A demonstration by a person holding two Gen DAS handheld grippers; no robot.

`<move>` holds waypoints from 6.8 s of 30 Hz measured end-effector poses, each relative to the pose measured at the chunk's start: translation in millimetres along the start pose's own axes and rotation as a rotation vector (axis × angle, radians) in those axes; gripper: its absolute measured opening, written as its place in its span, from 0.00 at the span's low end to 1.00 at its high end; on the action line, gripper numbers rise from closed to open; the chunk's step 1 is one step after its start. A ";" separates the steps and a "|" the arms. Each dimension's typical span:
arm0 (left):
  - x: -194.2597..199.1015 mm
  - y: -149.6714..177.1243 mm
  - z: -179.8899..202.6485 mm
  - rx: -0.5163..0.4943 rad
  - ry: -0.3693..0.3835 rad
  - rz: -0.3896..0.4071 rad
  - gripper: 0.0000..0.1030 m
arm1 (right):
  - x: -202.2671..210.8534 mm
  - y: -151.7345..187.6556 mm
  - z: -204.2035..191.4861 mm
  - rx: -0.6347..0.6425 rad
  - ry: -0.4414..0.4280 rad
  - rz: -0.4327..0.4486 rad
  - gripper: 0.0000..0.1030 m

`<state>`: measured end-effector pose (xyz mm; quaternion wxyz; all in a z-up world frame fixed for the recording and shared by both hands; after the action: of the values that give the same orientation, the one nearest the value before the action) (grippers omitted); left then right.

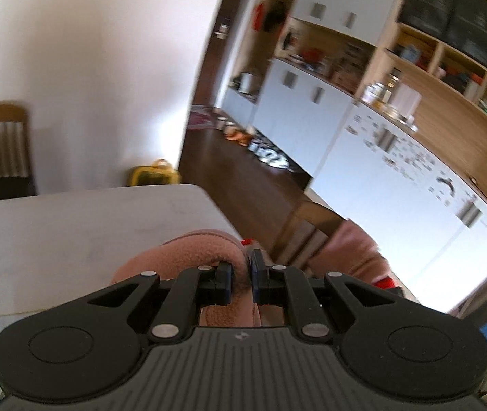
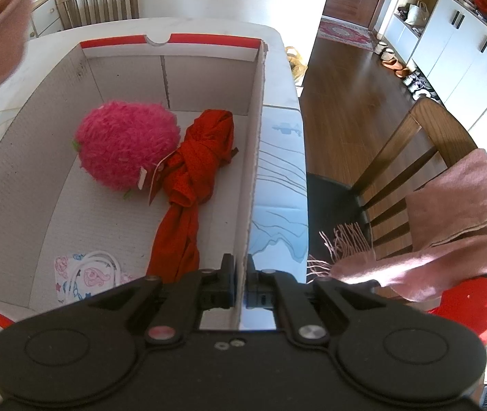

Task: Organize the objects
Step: 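Carry the pink towel into the box and open the left gripper, then return the left gripper to the pile over the bunny plush, then close the left gripper on the bunny-face plush keychain, then carry the bunny plush into the box and open the left gripper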

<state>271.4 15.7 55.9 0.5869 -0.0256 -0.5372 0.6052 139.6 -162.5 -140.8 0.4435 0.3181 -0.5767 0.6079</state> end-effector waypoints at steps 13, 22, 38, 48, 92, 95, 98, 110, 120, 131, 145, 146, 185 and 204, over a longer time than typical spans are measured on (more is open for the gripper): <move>-72.7 35.5 39.8 -0.056 0.089 -0.158 0.10 | -0.7 0.3 -0.1 -0.002 -0.004 0.001 0.04; -121.4 77.7 16.4 -0.060 0.044 -0.291 0.10 | -1.3 0.1 -0.6 -0.003 -0.007 0.002 0.04; -171.7 134.6 -14.9 -0.042 -0.022 -0.478 0.09 | -2.6 0.6 -0.9 0.000 -0.007 0.001 0.04; -179.5 152.8 -26.7 -0.017 -0.040 -0.532 0.10 | -2.6 1.2 -0.2 0.000 -0.007 0.001 0.04; -35.2 125.3 -73.6 0.075 -0.106 -0.167 1.00 | 1.1 5.0 -1.3 0.015 -0.003 -0.001 0.04; -29.2 129.3 -95.3 0.106 -0.178 -0.148 1.00 | 1.1 5.0 -1.3 0.016 -0.003 -0.002 0.04; -26.3 135.6 -117.9 0.153 -0.247 -0.128 1.00 | 1.4 5.0 -1.5 0.017 -0.003 -0.002 0.04; -43.8 163.8 -187.4 0.324 -0.428 -0.135 1.00 | 1.7 4.7 -1.7 0.019 -0.002 -0.003 0.05; -73.9 168.0 -206.3 0.363 -0.517 -0.112 1.00 | 1.5 4.9 -1.8 0.020 -0.002 -0.004 0.05; -86.9 172.9 -222.9 0.372 -0.584 -0.126 0.90 | 1.1 5.0 -1.6 0.020 -0.004 -0.005 0.05; -83.9 177.1 -223.9 0.333 -0.584 -0.136 0.33 | 0.7 5.1 -1.7 0.021 -0.002 -0.005 0.05; -82.9 177.1 -222.7 0.327 -0.581 -0.133 0.32 | 0.6 5.1 -1.7 0.020 -0.003 -0.006 0.05; -49.3 135.7 -45.1 -0.090 -0.096 -0.231 0.17 | -1.1 7.6 -0.1 0.027 -0.002 -0.009 0.04; -141.2 162.0 4.3 -0.159 0.011 -0.510 0.17 | -0.5 7.4 -1.3 0.029 -0.003 -0.007 0.04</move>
<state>201.7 -48.0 -137.2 0.7195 0.0615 -0.5691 0.3933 133.3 -160.9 -144.5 0.4401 0.3272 -0.5674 0.6143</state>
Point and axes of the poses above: each gripper's, at about its wrist camera, not at the fingertips, and x roughly against the way its jaws point, z to its right, y to its underside, the point moved 4 cm from there along -x, roughly the way its jaws point, and after that the axes turned 11 degrees about x, right-handed, at the moved point
